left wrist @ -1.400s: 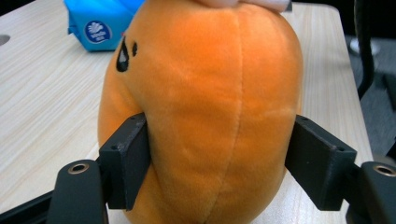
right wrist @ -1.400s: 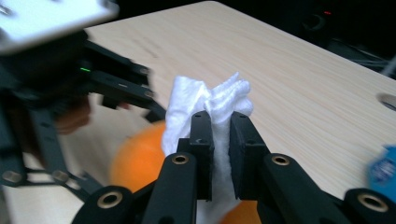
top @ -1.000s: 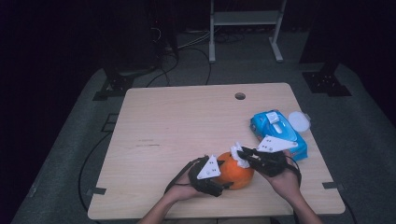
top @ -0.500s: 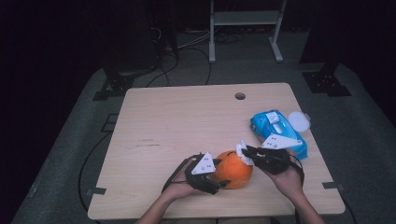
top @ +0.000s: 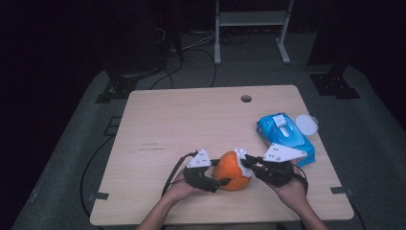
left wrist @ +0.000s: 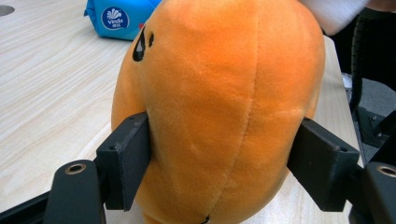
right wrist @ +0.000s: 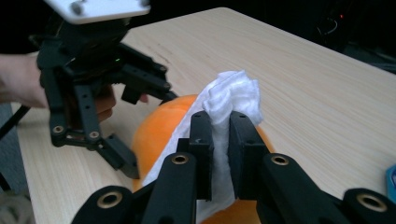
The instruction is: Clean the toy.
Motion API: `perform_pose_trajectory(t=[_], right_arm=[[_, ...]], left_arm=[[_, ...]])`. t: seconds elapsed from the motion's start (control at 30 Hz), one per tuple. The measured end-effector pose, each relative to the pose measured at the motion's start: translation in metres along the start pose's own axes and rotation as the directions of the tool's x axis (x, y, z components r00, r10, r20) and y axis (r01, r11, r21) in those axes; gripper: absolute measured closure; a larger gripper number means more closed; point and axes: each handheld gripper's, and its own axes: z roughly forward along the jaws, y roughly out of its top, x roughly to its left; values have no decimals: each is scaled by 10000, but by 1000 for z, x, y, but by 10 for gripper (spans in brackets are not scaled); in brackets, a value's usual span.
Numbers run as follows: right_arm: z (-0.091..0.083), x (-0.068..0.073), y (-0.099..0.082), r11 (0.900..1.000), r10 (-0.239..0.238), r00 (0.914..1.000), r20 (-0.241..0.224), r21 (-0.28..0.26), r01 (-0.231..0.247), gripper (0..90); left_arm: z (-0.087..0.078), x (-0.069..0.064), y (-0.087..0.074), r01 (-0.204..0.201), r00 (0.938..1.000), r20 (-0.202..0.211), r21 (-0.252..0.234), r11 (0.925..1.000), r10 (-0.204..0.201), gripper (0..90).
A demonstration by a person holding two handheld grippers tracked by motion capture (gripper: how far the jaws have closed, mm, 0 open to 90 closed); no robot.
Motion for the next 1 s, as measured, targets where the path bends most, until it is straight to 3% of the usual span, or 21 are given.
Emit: perform_pose_trajectory(t=[0.07, 0.17, 0.3, 0.4, 0.53, 0.63, 0.77, 0.8, 0.83, 0.87, 1.0], right_arm=[[2, 6, 1, 9997, -252, 9997, -4, 37, 252, 800], [1, 1, 0, 9999, -86, 9999, -88, 60, 87, 804], [-6, -10, -3, 9996, 74, 9999, -129, 279, -70, 804], [-10, -15, -5, 9987, 90, 9998, -162, 496, -82, 804], [-12, -14, -4, 9978, 121, 9971, -749, 664, -71, 803], [-8, -9, -3, 9967, -33, 9949, -1005, 807, 115, 800], [-7, -12, -4, 9969, 16, 9974, -716, 786, 41, 795], [-7, -13, -4, 9973, 18, 9981, -624, 740, 29, 794], [-7, -15, -4, 9977, 31, 9989, -464, 674, 1, 786], [-7, -15, -5, 9981, 69, 9992, -382, 620, -46, 781], [-6, -18, -5, 9990, 152, 9991, -397, 425, -135, 724]], left_arm=[[-1, 1, -1, 42, 10000, -23, 5, 10000, -42, 257], [-3, 4, -1, 235, 9997, -49, -48, 9997, -235, 250], [-5, 9, -2, 698, 9974, -188, -97, 9975, -699, 237], [-8, 16, -5, 1193, 9921, -371, -197, 9927, -1200, 236], [-9, 19, -7, 1334, 9902, -373, -230, 9908, -1342, 258], [-6, 13, -6, 957, 9952, -214, -111, 9954, -959, 261], [-2, 2, -2, 16, 9998, -186, 207, 9998, -12, 274], [-2, 2, -2, 16, 9998, -186, 207, 9998, -12, 282], [1, -3, -1, -473, 9987, -148, 442, 9979, 480, 292], [3, -6, -1, -644, 9978, -113, 536, 9965, 651, 296], [3, -6, -1, -670, 9976, -111, 582, 9961, 678, 299]])
